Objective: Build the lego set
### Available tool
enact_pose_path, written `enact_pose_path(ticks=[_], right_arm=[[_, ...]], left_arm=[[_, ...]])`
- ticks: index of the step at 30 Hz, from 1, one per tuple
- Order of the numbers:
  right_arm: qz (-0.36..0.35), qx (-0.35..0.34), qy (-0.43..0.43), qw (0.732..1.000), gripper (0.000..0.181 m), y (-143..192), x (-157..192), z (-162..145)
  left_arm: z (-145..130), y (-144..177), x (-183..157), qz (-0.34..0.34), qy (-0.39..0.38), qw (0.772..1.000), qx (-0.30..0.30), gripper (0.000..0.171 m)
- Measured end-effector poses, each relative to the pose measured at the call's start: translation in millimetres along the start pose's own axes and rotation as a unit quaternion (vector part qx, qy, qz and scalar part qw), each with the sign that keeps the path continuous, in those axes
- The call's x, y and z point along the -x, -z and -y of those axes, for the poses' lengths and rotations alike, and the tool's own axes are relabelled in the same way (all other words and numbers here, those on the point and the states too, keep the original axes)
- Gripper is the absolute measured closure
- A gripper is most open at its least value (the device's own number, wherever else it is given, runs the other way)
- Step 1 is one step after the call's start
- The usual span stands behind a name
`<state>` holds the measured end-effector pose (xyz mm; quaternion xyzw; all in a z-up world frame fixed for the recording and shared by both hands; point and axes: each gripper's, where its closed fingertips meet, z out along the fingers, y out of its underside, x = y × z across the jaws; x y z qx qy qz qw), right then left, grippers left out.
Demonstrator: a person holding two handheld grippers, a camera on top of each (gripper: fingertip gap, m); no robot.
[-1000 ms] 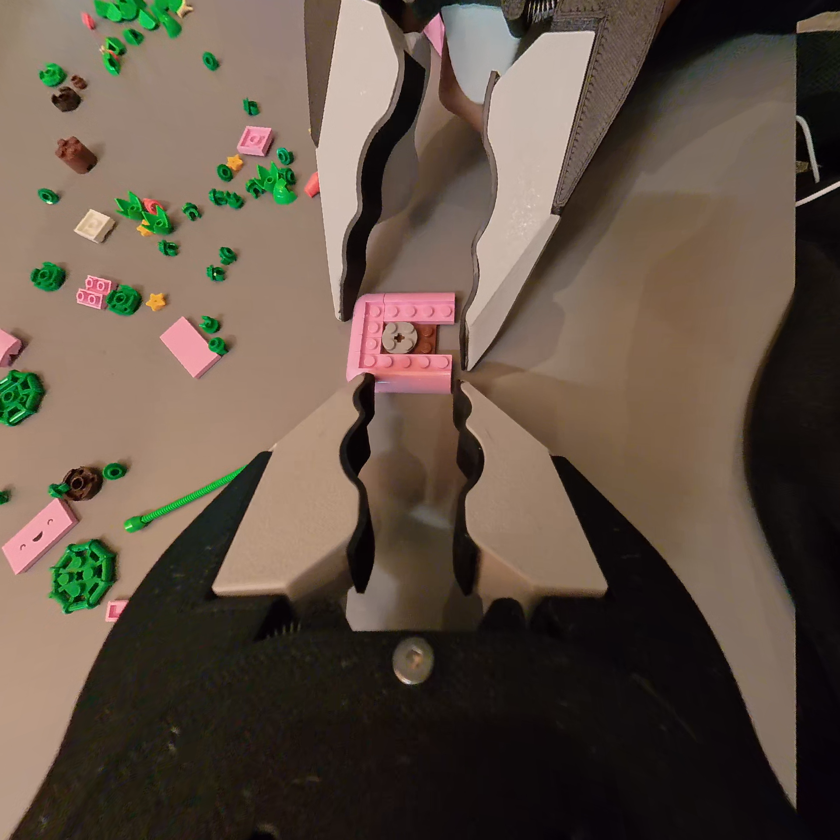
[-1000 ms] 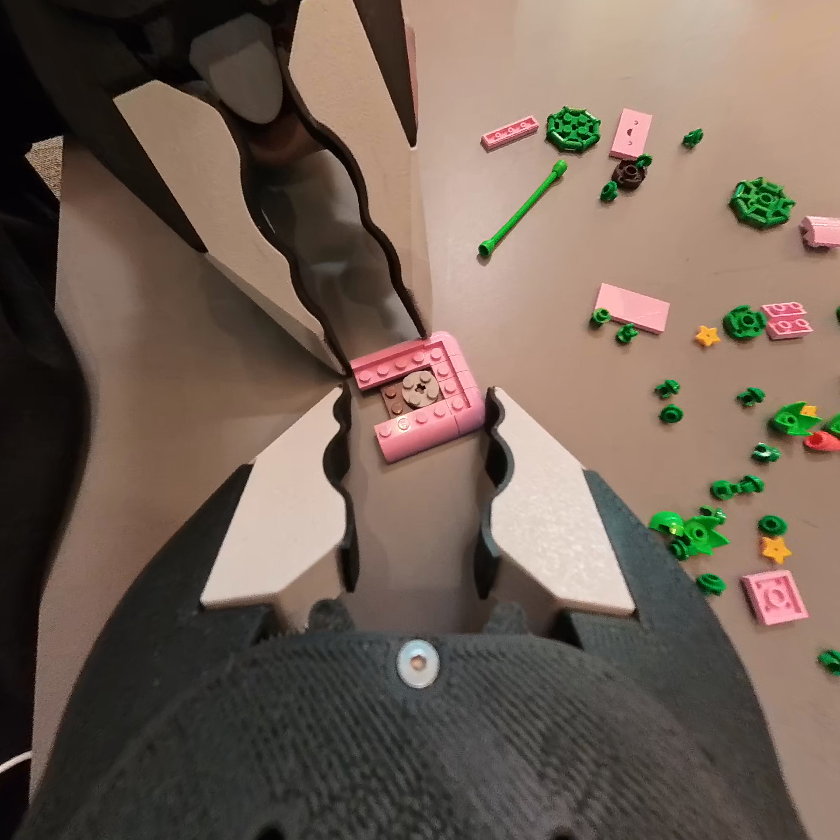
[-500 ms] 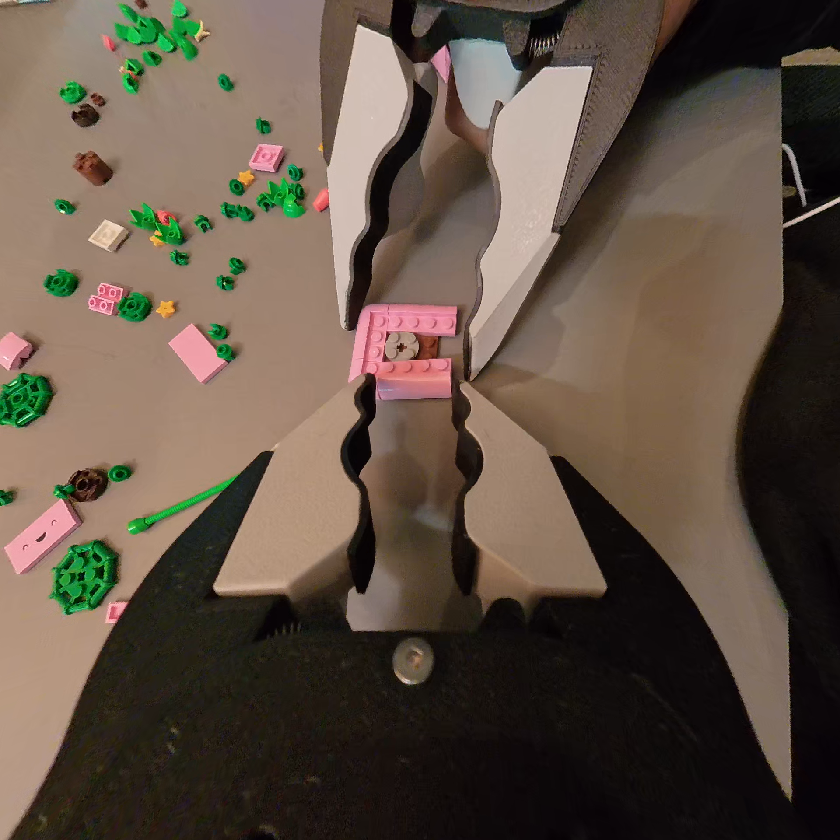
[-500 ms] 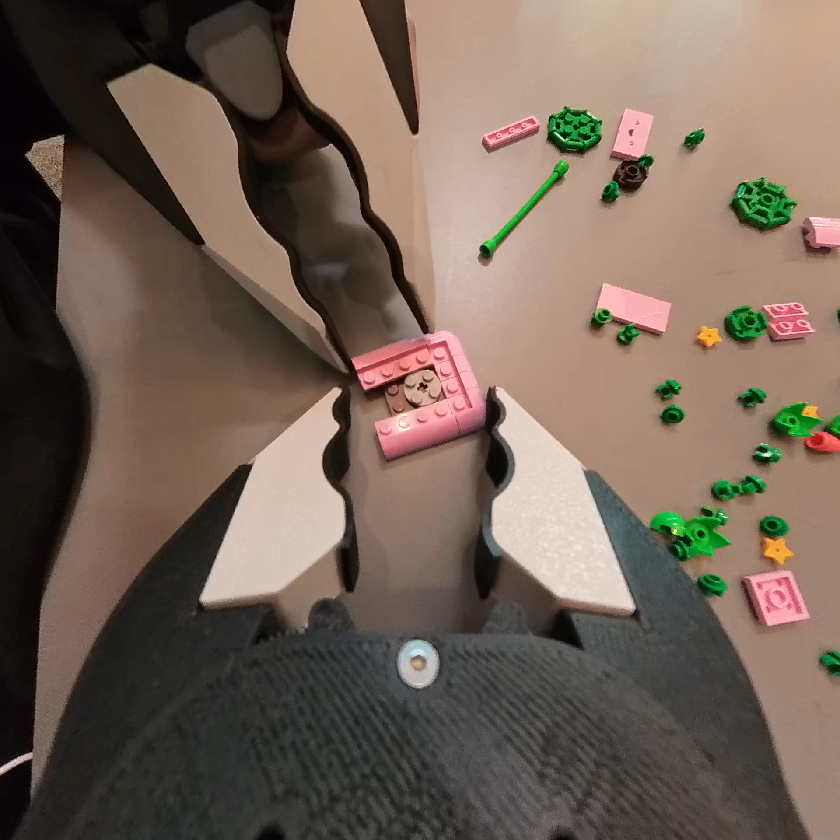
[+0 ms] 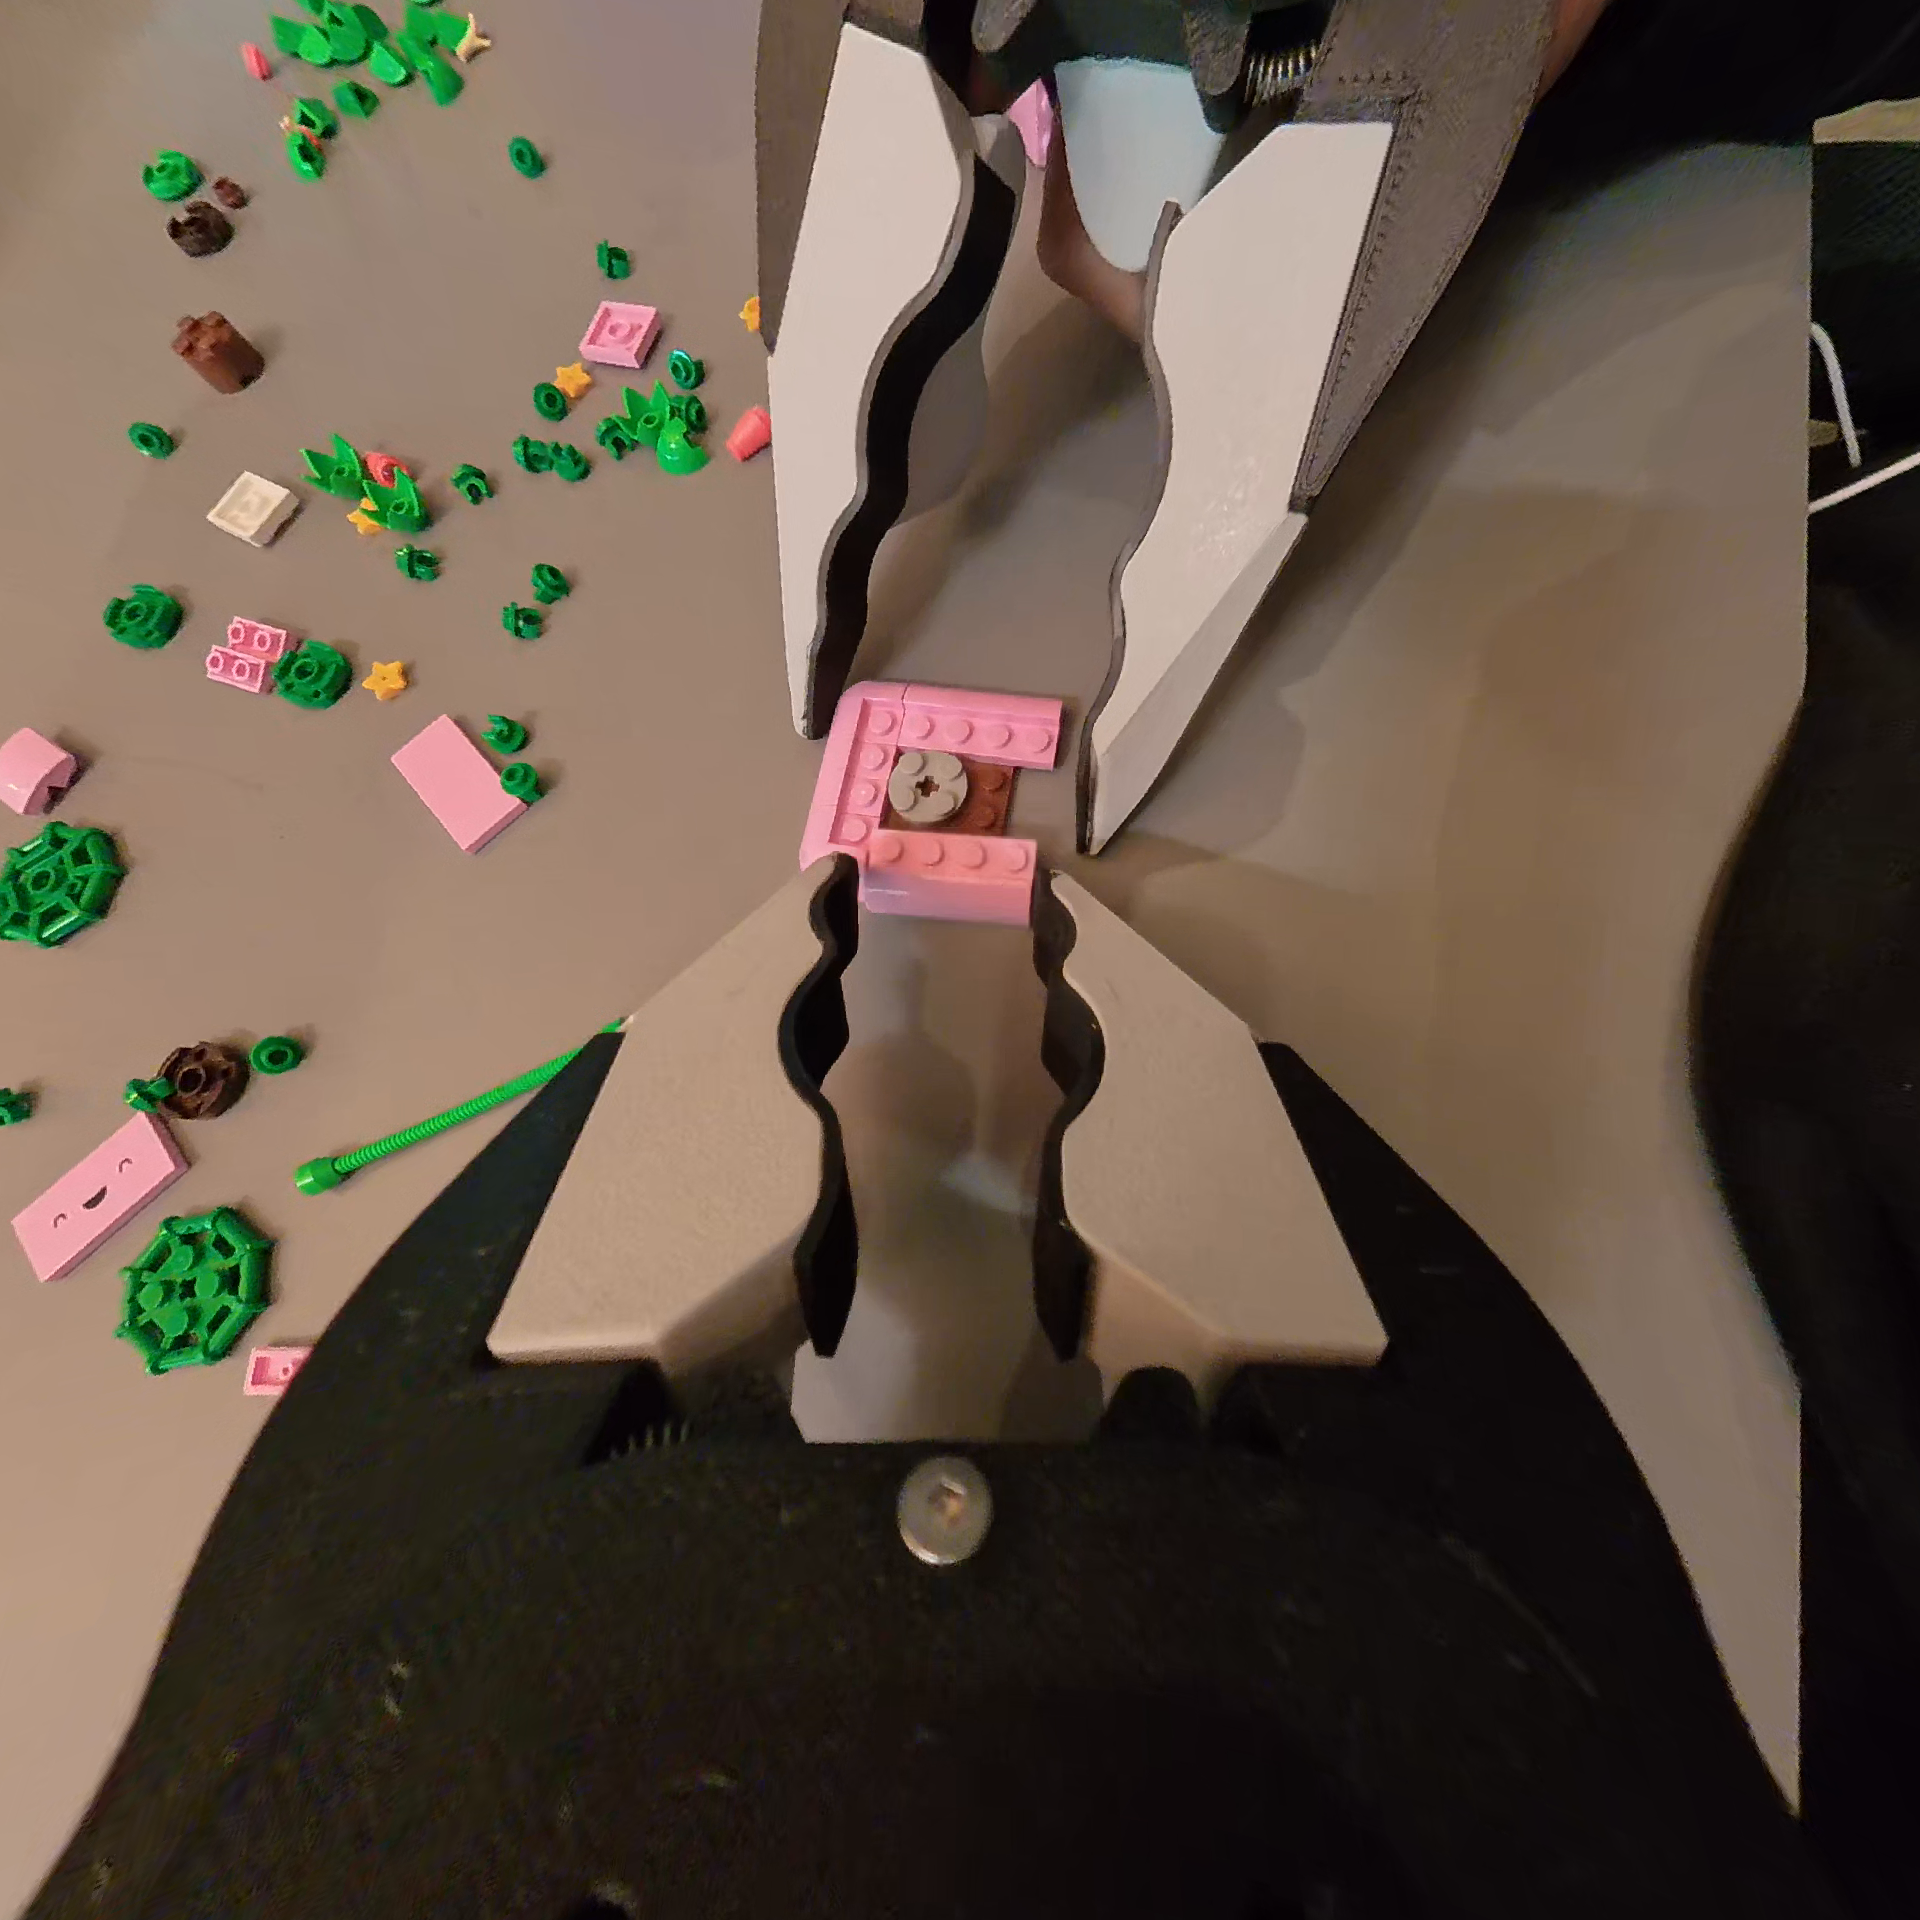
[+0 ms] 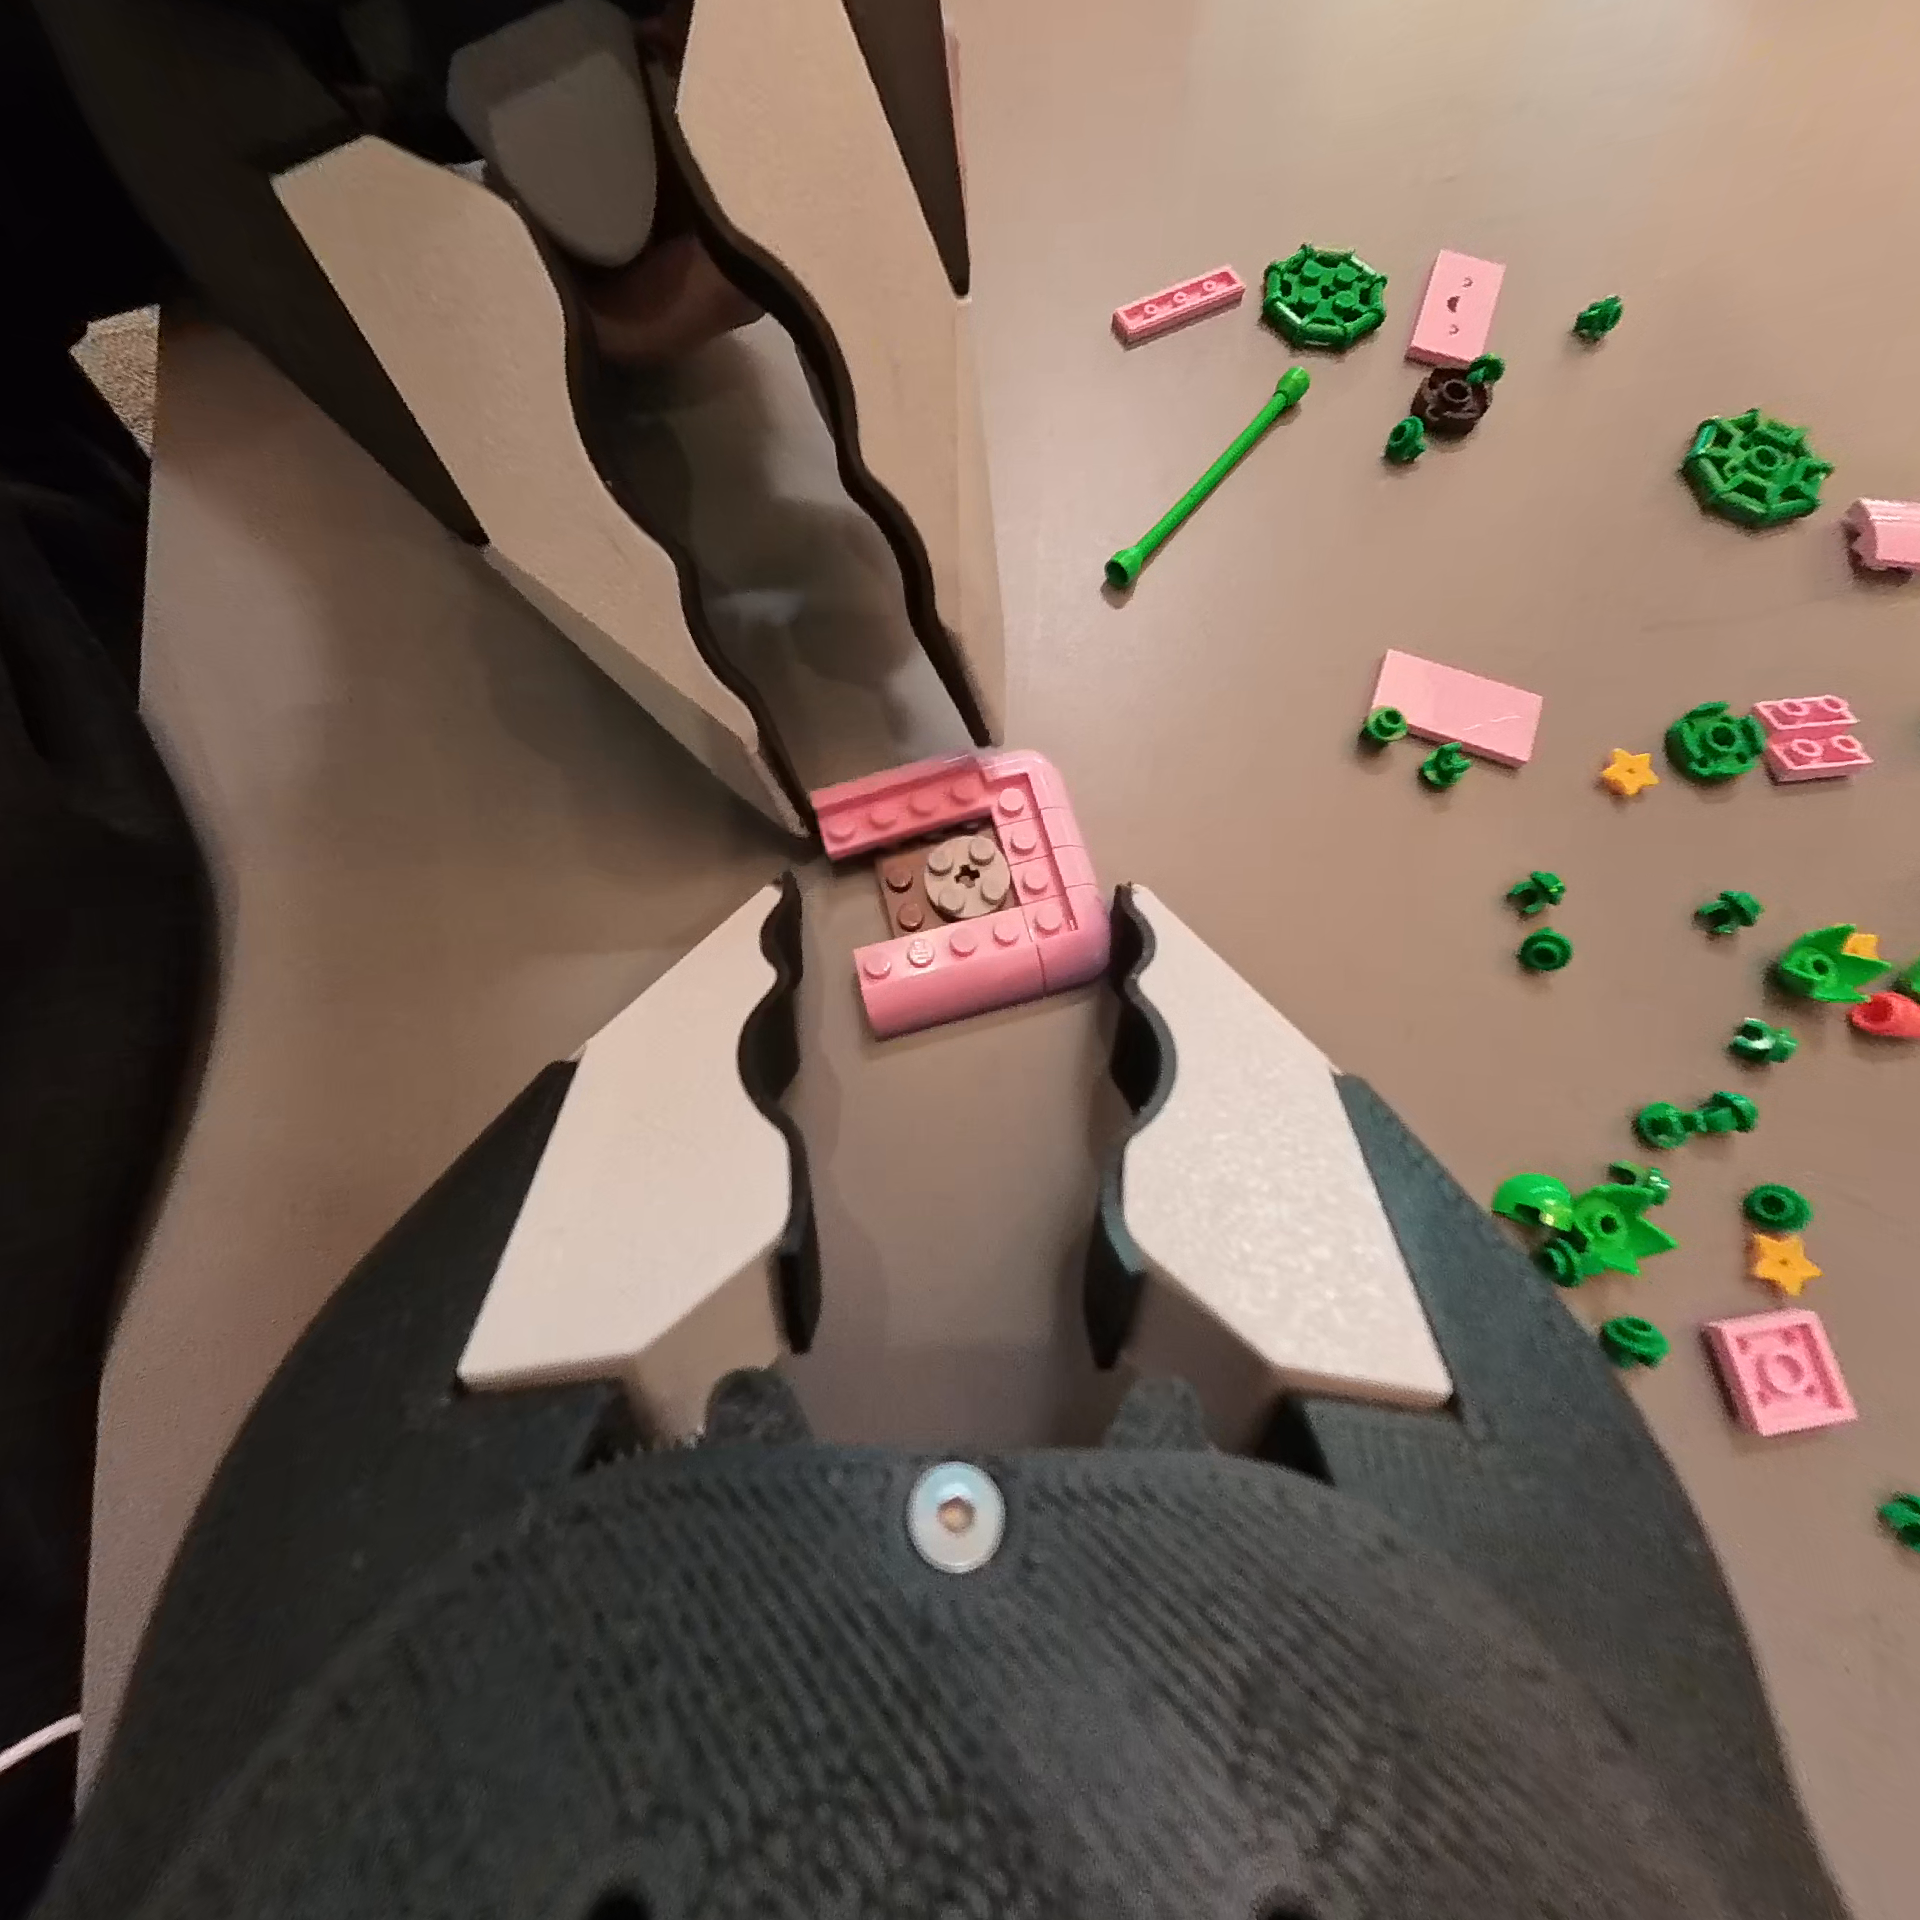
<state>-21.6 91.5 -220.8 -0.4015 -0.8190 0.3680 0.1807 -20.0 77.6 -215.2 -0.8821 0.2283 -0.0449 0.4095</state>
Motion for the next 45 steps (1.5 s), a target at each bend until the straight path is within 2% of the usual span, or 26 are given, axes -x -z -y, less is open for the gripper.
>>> enact_pose_path(ticks=[29, 38, 41, 45], right_arm=[[0.003, 0.000, 0.002, 1.000, 0.124, 0.0, 0.9, 0.1], [-0.007, -0.015, 0.000, 1.000, 0.123, 2.3, -2.4, 4.9], [-0.013, -0.039, 0.000, 0.999, 0.133, 6.7, -3.4, 14.8], [-0.015, -0.033, 0.019, 0.999, 0.174, 5.8, -1.8, 19.3]], left_arm=[[-5.0, -0.6, -1.2, 0.000, -0.010, 1.000, 0.013, 0.148], [-0.3, 3.7, 0.9, 0.001, 0.000, 1.000, -0.008, 0.146], [-2.2, 2.0, 0.0, -0.002, -0.002, 1.000, 0.000, 0.146], [-5.5, -1.1, -1.2, -0.003, -0.006, 1.000, 0.015, 0.146]])
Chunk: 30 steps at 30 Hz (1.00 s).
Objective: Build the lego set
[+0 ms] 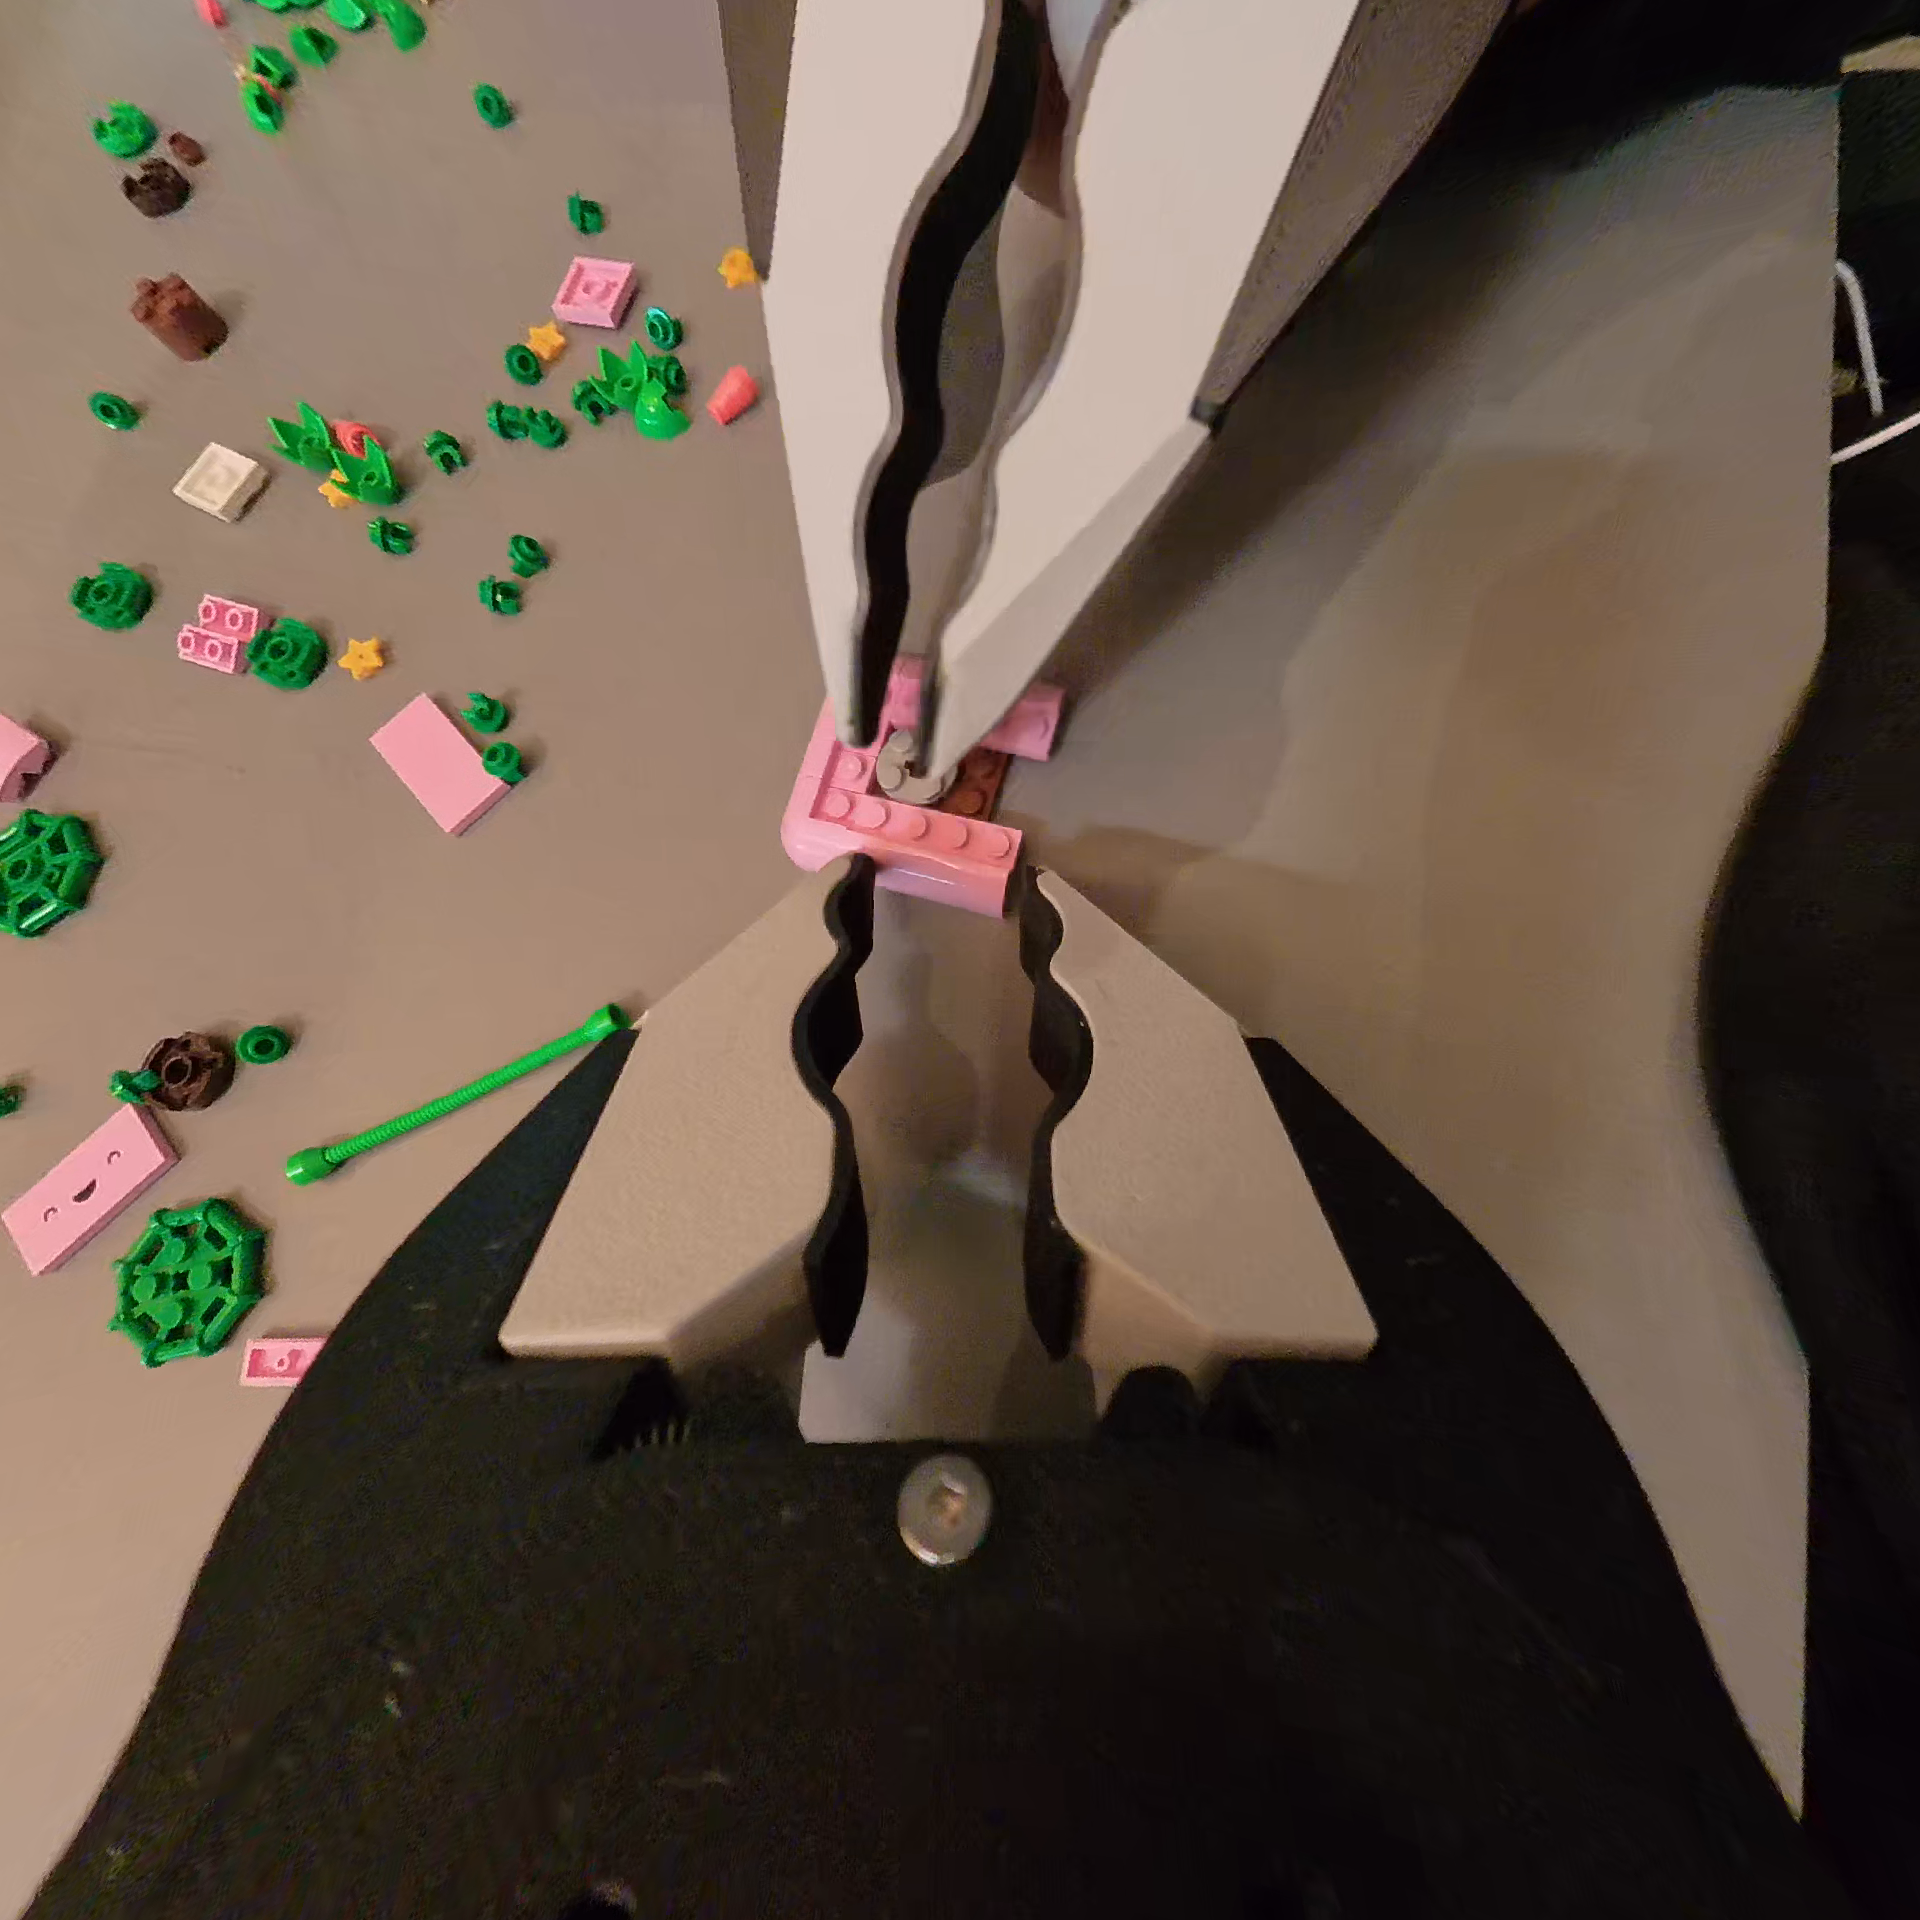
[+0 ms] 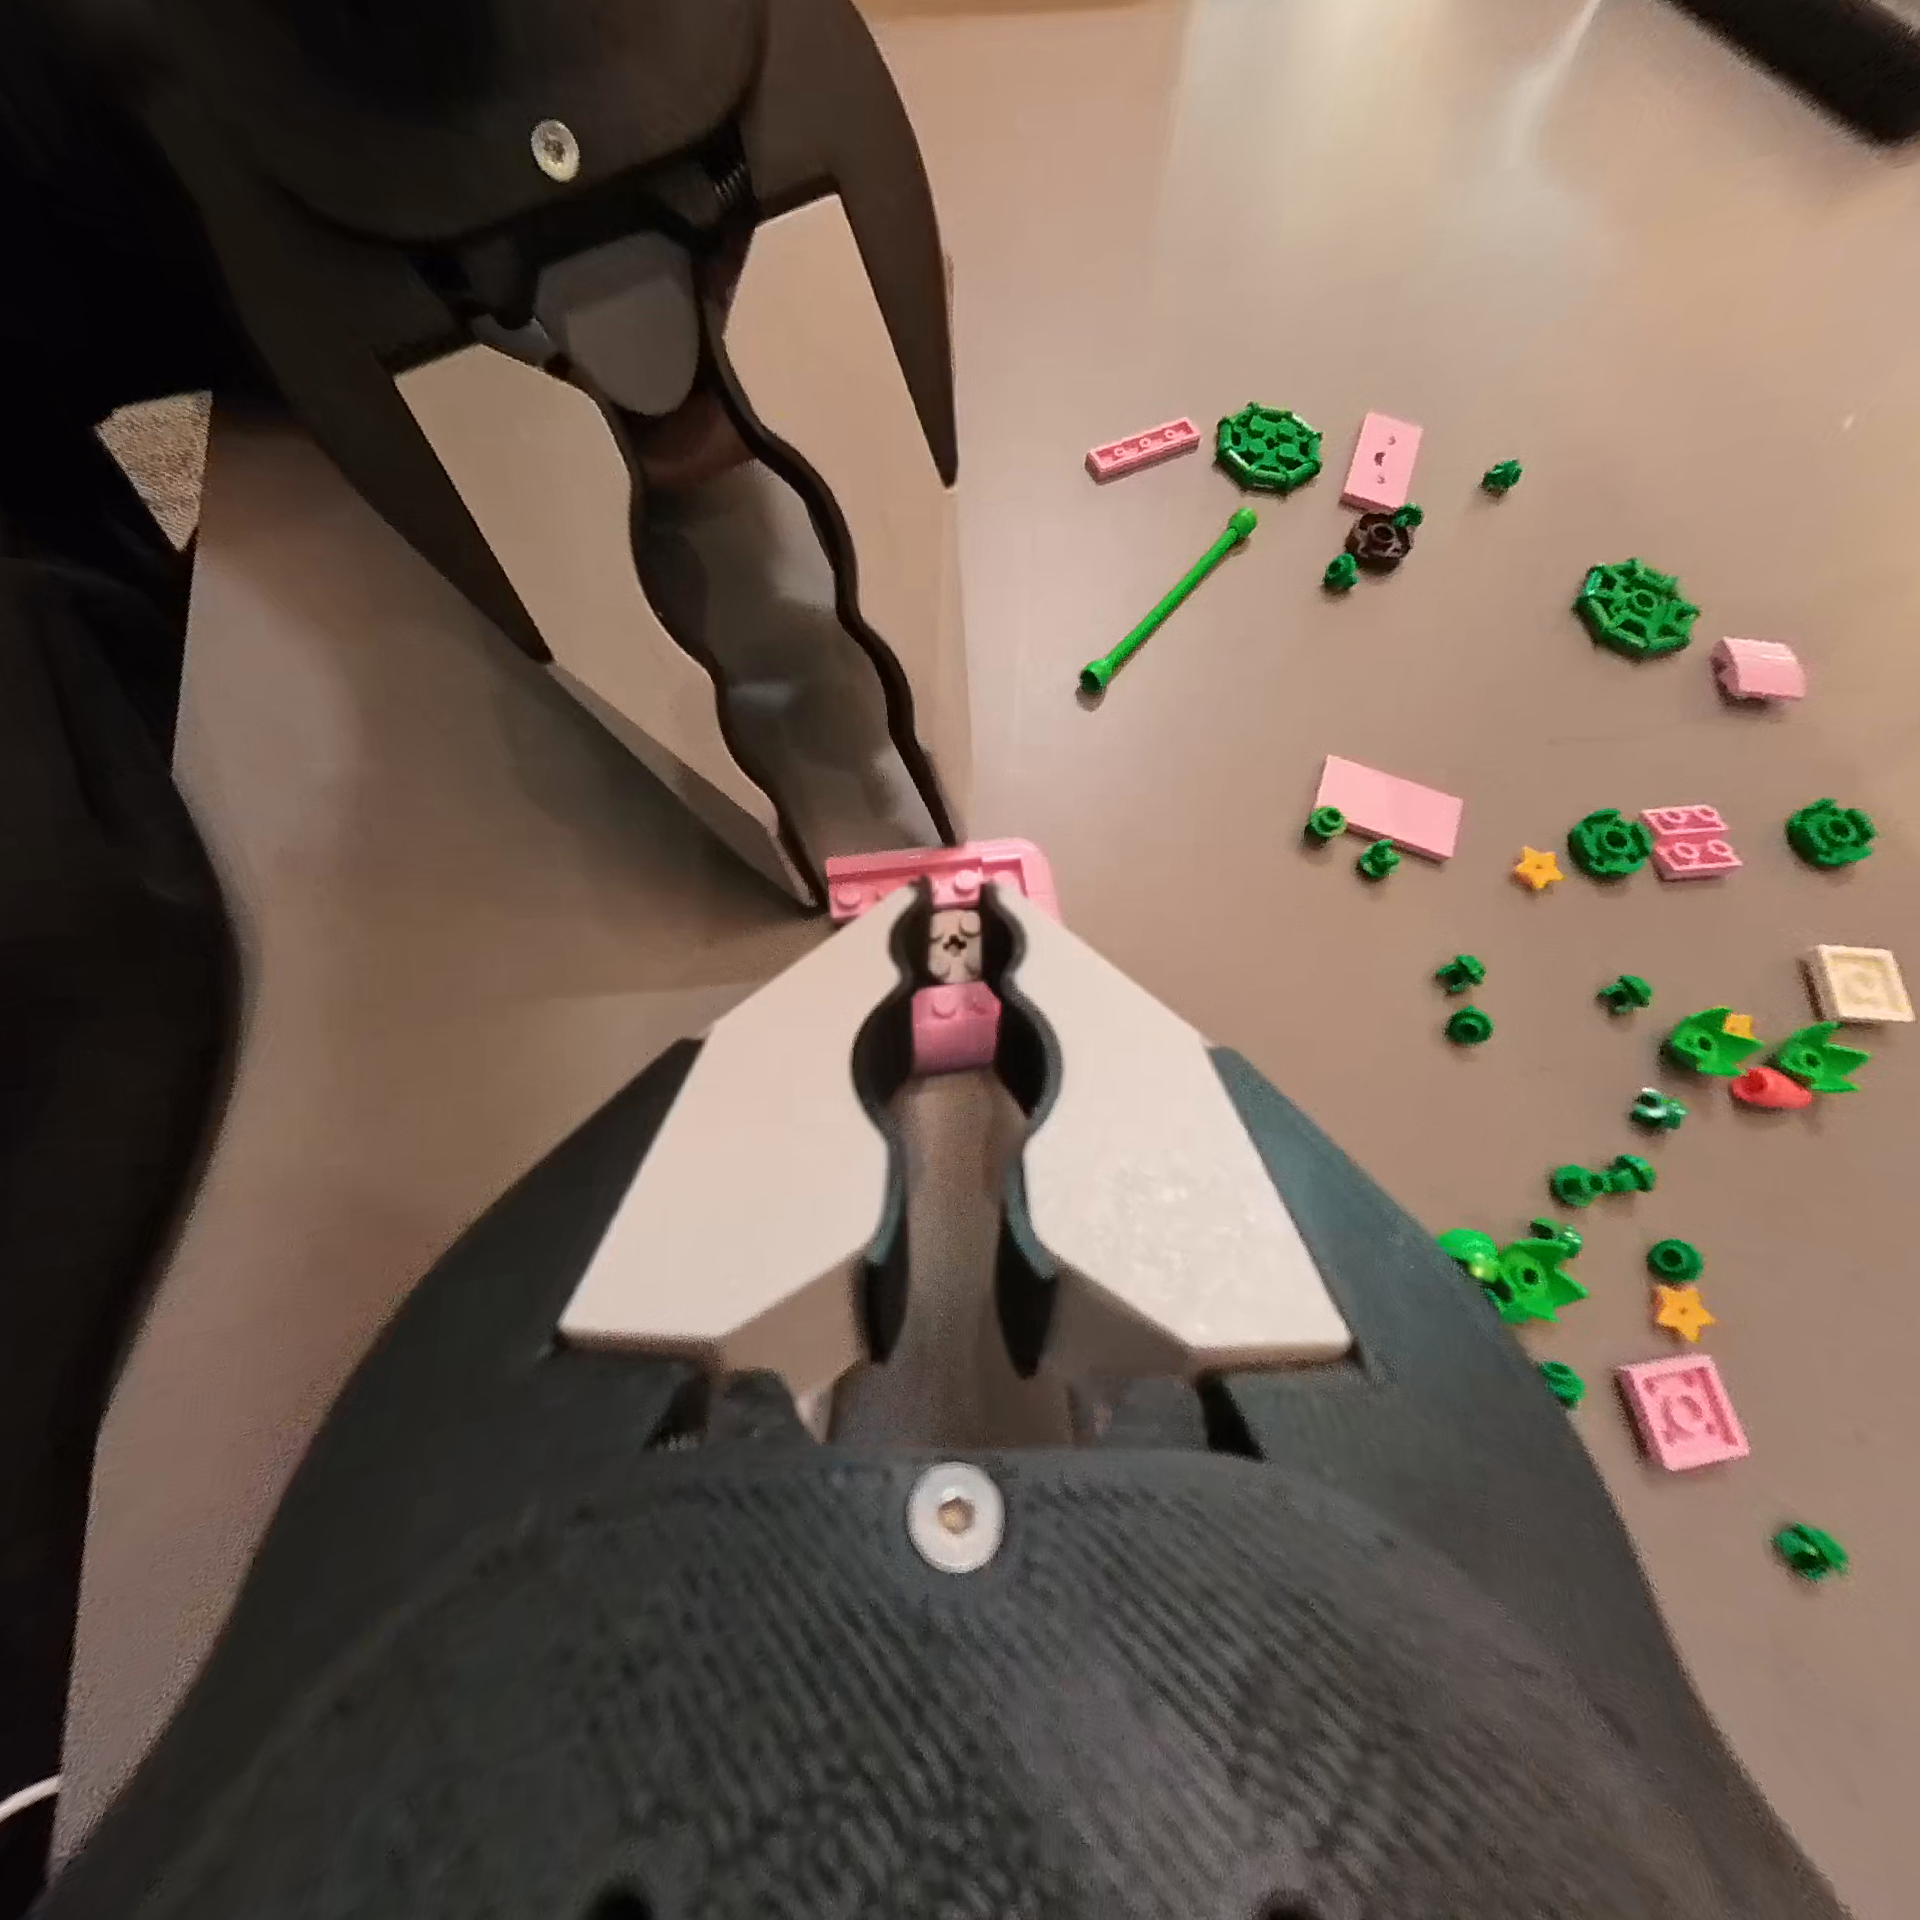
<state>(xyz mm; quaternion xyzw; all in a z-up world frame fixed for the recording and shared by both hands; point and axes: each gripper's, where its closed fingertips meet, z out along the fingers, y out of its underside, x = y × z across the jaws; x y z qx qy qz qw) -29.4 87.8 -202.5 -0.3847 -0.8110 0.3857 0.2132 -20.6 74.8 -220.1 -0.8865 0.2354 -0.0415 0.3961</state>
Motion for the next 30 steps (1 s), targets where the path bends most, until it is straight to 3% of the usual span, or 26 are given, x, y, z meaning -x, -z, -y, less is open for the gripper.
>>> enact_pose_path(ticks=[2, 14, 21, 27, 30], right_arm=[[-0.004, 0.003, 0.006, 1.000, 0.181, -2.6, -1.2, 1.4], [0.022, 0.041, -0.017, 0.999, 0.181, -12.1, -0.2, -1.6], [0.043, 0.029, -0.078, 0.996, 0.181, -12.9, 0.8, -1.5], [0.025, 0.034, -0.048, 0.998, 0.181, -13.6, 0.5, -2.9], [0.037, 0.014, -0.089, 0.995, 0.181, -13.5, 0.2, -4.2]], left_arm=[[0.2, 0.2, 0.3, 0.000, 0.001, 1.000, -0.001, 0.146], [0.1, -0.4, 0.2, 0.001, 0.000, 1.000, 0.000, 0.147], [0.3, -0.7, 0.0, 0.004, -0.004, 1.000, 0.000, 0.147], [0.2, -1.0, 0.3, 0.006, -0.006, 1.000, 0.001, 0.147], [0.4, -1.3, 0.2, 0.008, -0.007, 1.000, 0.001, 0.147]])
